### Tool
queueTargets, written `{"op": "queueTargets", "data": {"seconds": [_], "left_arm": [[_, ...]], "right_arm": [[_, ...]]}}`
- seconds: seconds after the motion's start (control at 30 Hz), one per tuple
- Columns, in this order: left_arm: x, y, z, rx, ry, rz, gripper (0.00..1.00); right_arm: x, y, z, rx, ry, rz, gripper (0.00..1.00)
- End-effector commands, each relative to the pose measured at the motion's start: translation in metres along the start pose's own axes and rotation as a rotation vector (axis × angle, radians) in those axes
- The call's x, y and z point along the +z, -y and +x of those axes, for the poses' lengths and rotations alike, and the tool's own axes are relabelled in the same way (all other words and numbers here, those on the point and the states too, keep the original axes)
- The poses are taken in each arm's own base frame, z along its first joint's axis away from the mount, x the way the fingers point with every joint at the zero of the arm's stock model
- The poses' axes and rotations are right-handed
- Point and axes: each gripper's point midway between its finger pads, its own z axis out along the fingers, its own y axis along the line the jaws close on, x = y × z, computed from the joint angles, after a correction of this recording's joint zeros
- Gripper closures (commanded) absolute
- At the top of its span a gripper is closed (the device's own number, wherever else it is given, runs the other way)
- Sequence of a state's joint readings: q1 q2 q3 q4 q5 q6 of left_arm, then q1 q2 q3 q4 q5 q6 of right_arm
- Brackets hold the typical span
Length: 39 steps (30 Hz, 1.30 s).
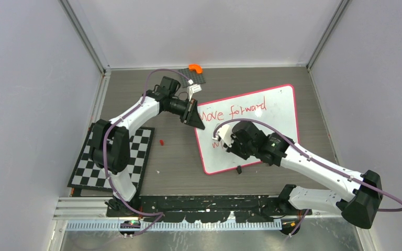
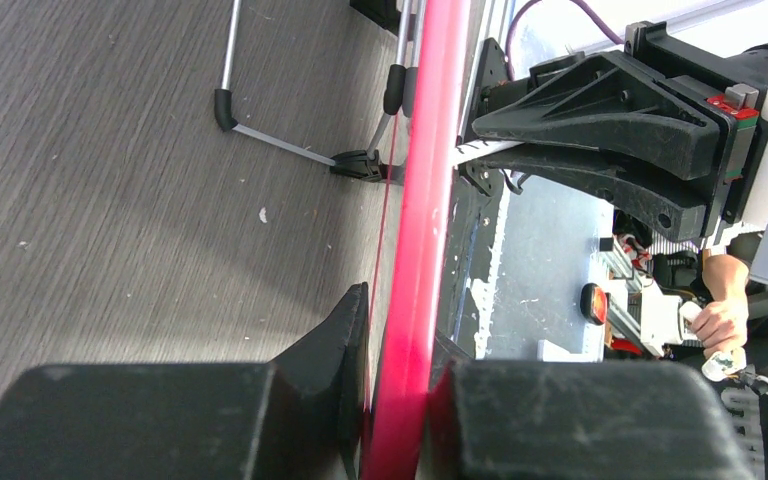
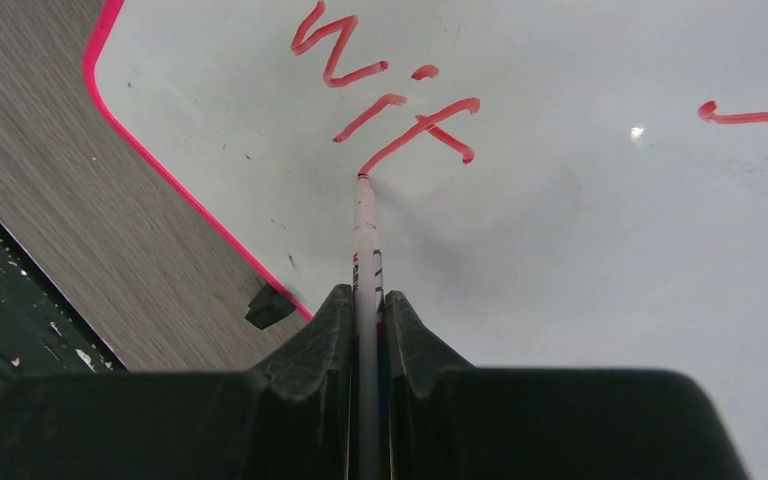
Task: Write a sentence on the whiteboard
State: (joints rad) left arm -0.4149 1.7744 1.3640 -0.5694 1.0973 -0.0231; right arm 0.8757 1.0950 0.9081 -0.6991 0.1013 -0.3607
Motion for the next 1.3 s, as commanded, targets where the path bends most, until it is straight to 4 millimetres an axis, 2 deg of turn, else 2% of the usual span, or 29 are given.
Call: {"op": "queueTargets", "data": {"seconds": [0.0, 0.37, 0.67, 0.8, 1.07, 1.27], "left_arm": [[0.004, -0.003, 0.001, -0.032, -0.015, -0.017, 1.0], [0.003, -0.002, -0.002, -0.031, -0.011, -0.016, 1.0], [0.004, -0.003, -0.001, -0.031, -0.012, -0.016, 1.0], [0.004, -0.003, -0.002, -0.031, -0.012, -0.015, 1.0], [0.005, -0.004, -0.002, -0.032, -0.014, -0.012, 1.0], [0.005, -0.005, -0.002, -0.033, -0.014, -0.012, 1.0]], "right_arm": [[-0.007, 0.014, -0.003, -0.002, 0.01, 0.072, 1.0], [-0.034, 0.036, -0.032, 0.024, 0.125, 0.158, 1.0], [-0.039, 0.066, -0.049, 0.074, 0.174, 0.285, 1.0], [-0.038, 0.072, -0.051, 0.085, 0.175, 0.301, 1.0], [-0.021, 0.057, -0.031, 0.076, 0.103, 0.233, 1.0], [-0.017, 0.044, -0.018, 0.073, 0.061, 0.179, 1.0]]}}
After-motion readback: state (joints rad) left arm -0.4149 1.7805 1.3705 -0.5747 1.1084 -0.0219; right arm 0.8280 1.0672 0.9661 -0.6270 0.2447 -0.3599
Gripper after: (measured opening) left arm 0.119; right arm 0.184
